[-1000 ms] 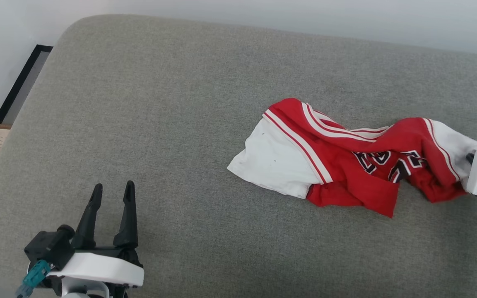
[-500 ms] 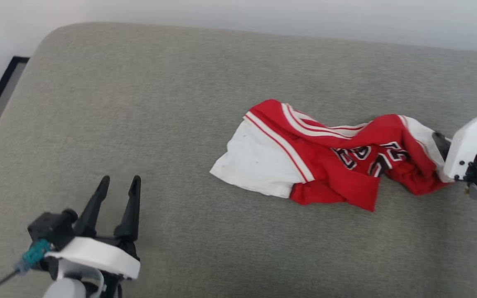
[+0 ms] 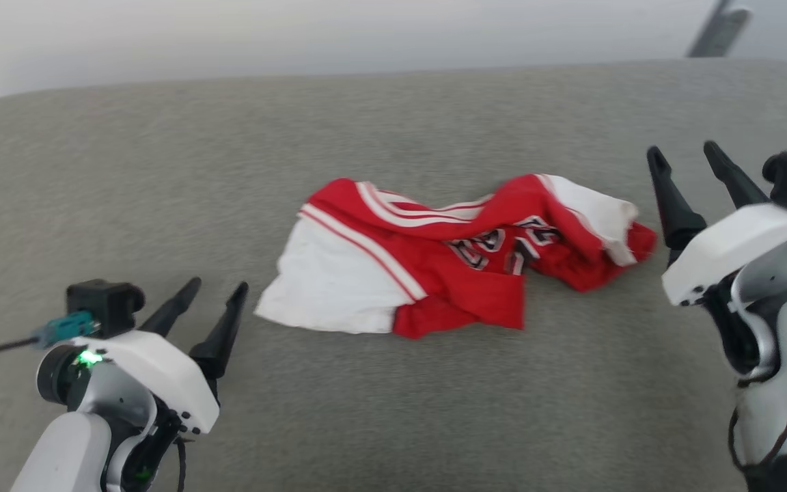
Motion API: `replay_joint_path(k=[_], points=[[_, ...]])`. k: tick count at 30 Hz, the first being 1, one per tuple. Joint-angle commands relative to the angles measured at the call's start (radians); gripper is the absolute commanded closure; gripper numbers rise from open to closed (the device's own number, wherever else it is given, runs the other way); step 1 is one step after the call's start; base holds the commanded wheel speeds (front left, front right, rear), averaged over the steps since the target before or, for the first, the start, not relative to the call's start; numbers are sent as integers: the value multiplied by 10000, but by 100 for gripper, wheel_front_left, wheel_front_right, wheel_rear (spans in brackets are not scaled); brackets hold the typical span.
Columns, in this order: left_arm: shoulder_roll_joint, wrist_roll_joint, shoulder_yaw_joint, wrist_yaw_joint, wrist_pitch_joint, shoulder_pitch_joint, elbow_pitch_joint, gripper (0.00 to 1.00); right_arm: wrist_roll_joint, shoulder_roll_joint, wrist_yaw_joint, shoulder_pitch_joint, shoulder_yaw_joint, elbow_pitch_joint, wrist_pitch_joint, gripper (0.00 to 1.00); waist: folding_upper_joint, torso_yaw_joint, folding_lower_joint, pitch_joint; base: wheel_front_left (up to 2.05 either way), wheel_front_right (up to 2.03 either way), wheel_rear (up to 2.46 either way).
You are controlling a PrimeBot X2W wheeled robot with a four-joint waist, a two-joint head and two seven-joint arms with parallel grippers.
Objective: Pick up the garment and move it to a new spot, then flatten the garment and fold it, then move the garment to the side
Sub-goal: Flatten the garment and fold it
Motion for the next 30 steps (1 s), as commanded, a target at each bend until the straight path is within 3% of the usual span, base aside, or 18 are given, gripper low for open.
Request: replay_joint_path(k=[1, 5, 14, 27, 28, 29, 30], points=[[93, -74, -78, 92, 320, -174, 1, 0, -109, 17, 1, 184, 139, -248, -448, 0, 0, -471, 0, -34, 0, 0, 0], [215, -187, -307, 391, 1544, -377, 144, 0, -340, 253, 1, 596, 457, -851, -1863, 0, 0, -931, 0, -1, 0, 0, 0], [658, -12, -591, 1311, 3697, -899, 722, 0, -1065, 795, 1, 1514, 669, -1536, -3949, 0, 0, -1688, 0, 257, 0, 0, 0], [620, 317, -1107, 1805, 5067, -1864, 2107, 0, -738, 1146, 1, 2195, 1083, -1376, -4329, 0, 0, -1964, 0, 632, 0, 0, 0], [582, 335, -1176, 1758, 5139, -1969, 2261, 56, -737, 1148, 1, 2176, 1097, -1363, -4320, 0, 0, -1958, 0, 670, 0, 0, 0], [526, 295, -1179, 1757, 5168, -2053, 2412, 100, -763, 1152, 1, 2149, 1114, -1356, -4311, 0, 0, -1950, 0, 696, 0, 0, 0], [492, 245, -1200, 1749, 5260, -2109, 2560, 100, -725, 1157, 1, 2123, 1113, -1357, -4321, 0, 0, -1944, 0, 722, 0, 0, 0]])
